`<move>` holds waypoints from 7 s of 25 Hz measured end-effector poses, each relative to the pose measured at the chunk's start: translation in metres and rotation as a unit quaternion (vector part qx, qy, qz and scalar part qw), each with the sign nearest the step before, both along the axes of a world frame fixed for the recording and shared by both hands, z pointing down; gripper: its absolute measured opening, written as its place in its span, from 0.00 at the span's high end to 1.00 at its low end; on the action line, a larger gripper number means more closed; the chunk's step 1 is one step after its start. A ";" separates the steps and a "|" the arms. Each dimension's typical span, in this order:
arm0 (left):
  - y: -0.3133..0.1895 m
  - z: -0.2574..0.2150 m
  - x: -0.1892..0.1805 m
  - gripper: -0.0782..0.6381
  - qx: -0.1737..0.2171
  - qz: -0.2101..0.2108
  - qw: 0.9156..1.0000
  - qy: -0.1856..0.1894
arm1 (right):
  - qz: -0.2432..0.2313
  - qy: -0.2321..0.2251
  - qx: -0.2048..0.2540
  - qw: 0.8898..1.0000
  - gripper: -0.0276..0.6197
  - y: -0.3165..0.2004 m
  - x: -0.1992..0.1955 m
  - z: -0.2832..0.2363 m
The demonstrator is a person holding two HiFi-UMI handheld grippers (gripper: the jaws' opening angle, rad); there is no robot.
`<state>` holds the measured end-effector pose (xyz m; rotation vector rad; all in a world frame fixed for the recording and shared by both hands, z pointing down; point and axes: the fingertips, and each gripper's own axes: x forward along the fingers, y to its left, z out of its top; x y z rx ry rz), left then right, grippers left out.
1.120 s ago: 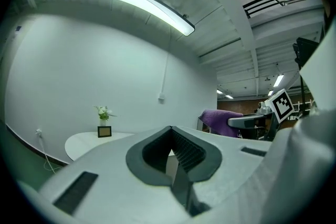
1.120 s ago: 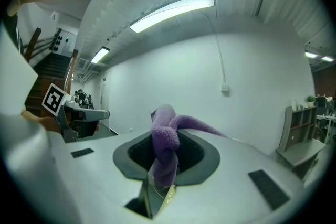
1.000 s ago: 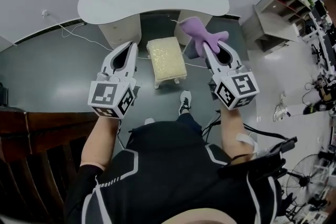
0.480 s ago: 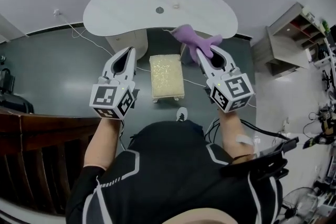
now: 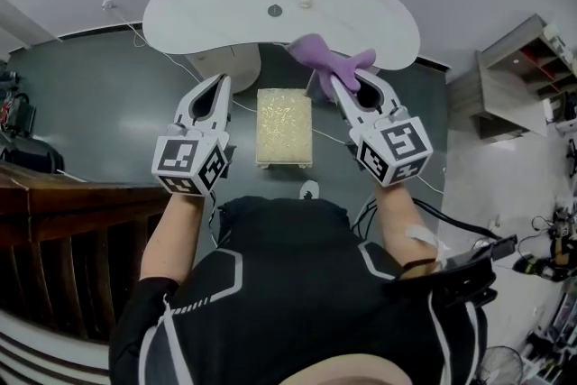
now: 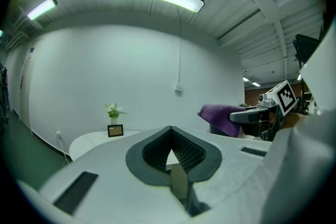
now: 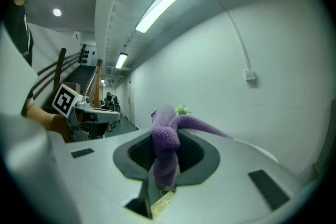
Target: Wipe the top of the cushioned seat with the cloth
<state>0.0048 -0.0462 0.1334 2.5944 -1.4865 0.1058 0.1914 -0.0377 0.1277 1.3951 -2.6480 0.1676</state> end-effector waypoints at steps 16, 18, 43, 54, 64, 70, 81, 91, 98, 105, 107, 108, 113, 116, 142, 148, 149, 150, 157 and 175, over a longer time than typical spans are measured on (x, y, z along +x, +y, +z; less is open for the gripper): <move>-0.039 0.115 -0.068 0.89 -0.081 0.025 0.996 -0.020 | -0.046 0.036 -0.092 0.994 0.83 -0.044 -0.102 0.133; -0.034 0.127 -0.079 0.89 -0.088 0.037 0.995 -0.019 | -0.048 0.041 -0.099 0.993 0.83 -0.042 -0.120 0.149; 0.021 0.381 -0.152 0.89 -0.276 0.015 0.959 -0.058 | -0.141 0.100 -0.275 0.946 0.83 0.029 -0.263 0.432; 0.052 0.463 -0.167 0.89 -0.339 0.008 0.937 -0.079 | -0.142 0.124 -0.324 0.927 0.83 0.049 -0.294 0.537; 0.069 0.502 -0.167 0.89 -0.370 0.010 0.924 -0.094 | -0.135 0.167 -0.365 0.906 0.83 0.079 -0.290 0.618; 0.070 0.514 -0.162 0.89 -0.372 0.008 0.924 -0.087 | -0.100 0.217 -0.371 0.897 0.82 0.068 -0.266 0.645; 0.063 0.517 -0.124 0.89 -0.380 0.018 0.921 -0.083 | -0.098 0.211 -0.386 0.893 0.82 0.071 -0.237 0.649; 0.050 0.516 -0.078 0.89 -0.383 0.030 0.920 -0.082 | -0.045 0.176 -0.419 0.889 0.82 0.078 -0.164 0.651; 0.047 0.512 -0.050 0.89 -0.382 0.044 0.919 -0.088 | -0.025 0.172 -0.436 0.883 0.82 0.083 -0.120 0.653; 0.043 0.511 -0.032 0.89 -0.379 0.061 0.919 -0.091 | 0.019 0.180 -0.457 0.871 0.82 0.090 -0.069 0.657; 0.041 0.510 -0.027 0.89 -0.378 0.066 0.919 -0.090 | 0.032 0.184 -0.463 0.866 0.82 0.090 -0.056 0.659; 0.039 0.510 -0.025 0.89 -0.377 0.068 0.919 -0.090 | 0.040 0.186 -0.467 0.864 0.82 0.090 -0.050 0.659; 0.029 0.505 -0.021 0.89 -0.370 0.072 0.923 -0.081 | 0.071 0.207 -0.492 0.843 0.83 0.092 -0.019 0.660; 0.026 0.498 -0.029 0.89 -0.368 0.075 0.924 -0.077 | 0.054 0.221 -0.485 0.844 0.83 0.088 -0.022 0.644; 0.029 0.494 -0.132 0.89 -0.399 -0.045 0.915 -0.046 | -0.090 0.115 -0.475 0.868 0.84 0.015 -0.238 0.644; 0.016 0.488 -0.088 0.89 -0.382 -0.008 0.922 -0.055 | -0.060 0.115 -0.486 0.864 0.84 0.015 -0.198 0.646; 0.014 0.486 -0.084 0.89 -0.380 -0.005 0.923 -0.057 | -0.056 0.114 -0.488 0.864 0.84 0.015 -0.191 0.646; 0.011 0.484 -0.080 0.89 -0.378 -0.004 0.924 -0.058 | -0.052 0.113 -0.490 0.863 0.84 0.016 -0.183 0.646; -0.005 0.473 -0.056 0.89 -0.379 -0.006 0.924 -0.054 | -0.016 0.099 -0.516 0.851 0.83 0.019 -0.118 0.647; -0.039 0.440 -0.016 0.89 -0.351 -0.020 0.934 -0.062 | -0.045 0.122 -0.495 0.859 0.84 0.009 -0.056 0.600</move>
